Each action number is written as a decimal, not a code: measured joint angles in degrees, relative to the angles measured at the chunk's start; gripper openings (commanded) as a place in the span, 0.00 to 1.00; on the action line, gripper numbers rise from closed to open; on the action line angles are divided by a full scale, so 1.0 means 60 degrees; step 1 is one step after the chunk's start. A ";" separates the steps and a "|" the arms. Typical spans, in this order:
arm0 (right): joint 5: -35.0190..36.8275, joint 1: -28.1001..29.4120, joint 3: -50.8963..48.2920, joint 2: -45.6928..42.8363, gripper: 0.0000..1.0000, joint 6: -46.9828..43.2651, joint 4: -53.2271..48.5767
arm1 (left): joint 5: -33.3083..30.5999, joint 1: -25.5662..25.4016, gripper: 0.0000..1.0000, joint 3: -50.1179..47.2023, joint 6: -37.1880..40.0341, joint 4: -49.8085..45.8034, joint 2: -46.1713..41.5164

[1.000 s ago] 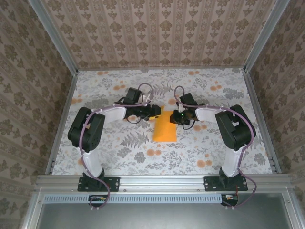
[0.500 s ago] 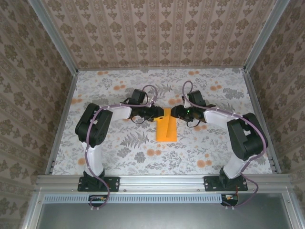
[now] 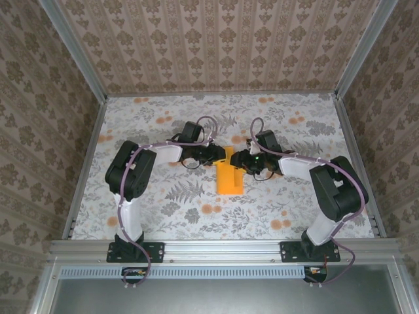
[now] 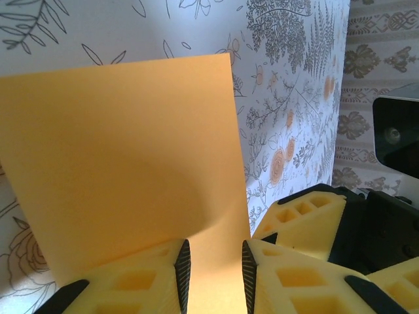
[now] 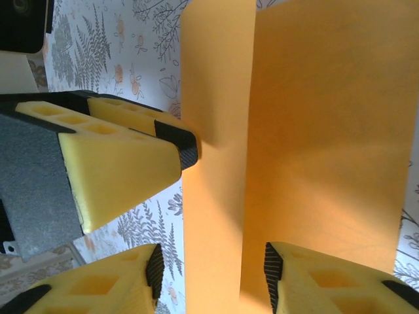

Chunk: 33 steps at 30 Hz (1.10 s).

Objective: Fold a paper plane with a square sheet of paper (fold left side to right side)

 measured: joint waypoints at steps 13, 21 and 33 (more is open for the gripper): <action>-0.0062 0.0004 0.0015 0.0259 0.25 0.0080 -0.0015 | -0.0018 -0.0058 0.30 0.0069 0.0004 -0.0106 0.0000; 0.0062 0.0018 0.0076 0.0412 0.00 0.0051 -0.0131 | -0.0135 -0.0058 0.46 0.0069 0.0262 -0.0266 -0.0084; 0.1333 0.0018 0.0470 0.0412 0.02 -0.0780 -0.1552 | -0.1712 -0.0007 0.55 -0.0240 0.1581 -0.2495 -0.1938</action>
